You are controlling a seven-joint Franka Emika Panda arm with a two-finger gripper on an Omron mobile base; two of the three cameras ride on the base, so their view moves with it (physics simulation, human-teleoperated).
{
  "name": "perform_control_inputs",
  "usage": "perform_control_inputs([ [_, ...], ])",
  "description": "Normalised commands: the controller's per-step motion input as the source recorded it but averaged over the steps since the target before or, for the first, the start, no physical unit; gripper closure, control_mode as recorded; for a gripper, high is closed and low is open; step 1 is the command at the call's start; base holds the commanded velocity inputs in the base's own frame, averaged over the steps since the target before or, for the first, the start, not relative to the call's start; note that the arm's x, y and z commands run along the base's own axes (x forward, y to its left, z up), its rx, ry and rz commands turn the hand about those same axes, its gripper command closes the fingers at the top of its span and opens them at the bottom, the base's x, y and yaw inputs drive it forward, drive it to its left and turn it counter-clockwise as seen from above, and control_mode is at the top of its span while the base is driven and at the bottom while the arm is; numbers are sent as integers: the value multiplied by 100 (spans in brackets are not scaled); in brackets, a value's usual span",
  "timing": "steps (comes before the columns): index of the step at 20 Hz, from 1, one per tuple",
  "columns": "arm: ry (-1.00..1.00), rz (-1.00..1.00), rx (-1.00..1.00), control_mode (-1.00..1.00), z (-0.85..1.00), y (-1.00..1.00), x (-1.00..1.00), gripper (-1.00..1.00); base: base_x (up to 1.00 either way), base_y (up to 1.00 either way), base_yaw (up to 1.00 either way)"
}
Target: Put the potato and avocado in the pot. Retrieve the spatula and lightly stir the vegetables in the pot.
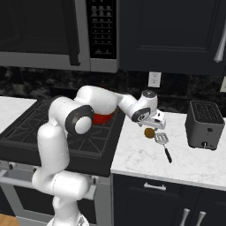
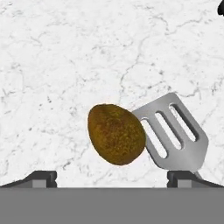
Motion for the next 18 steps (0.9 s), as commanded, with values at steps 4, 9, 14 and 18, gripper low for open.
perform_control_inputs([
  [4,5,0,1,-100,-35,-1,36,-100,0,0,0],
  [9,6,0,1,-100,-31,0,14,-100,0,0,0],
  [14,6,0,2,-100,-24,-3,0,-100,0,0,0],
  [18,6,0,1,-100,-26,0,1,-100,0,0,0],
])
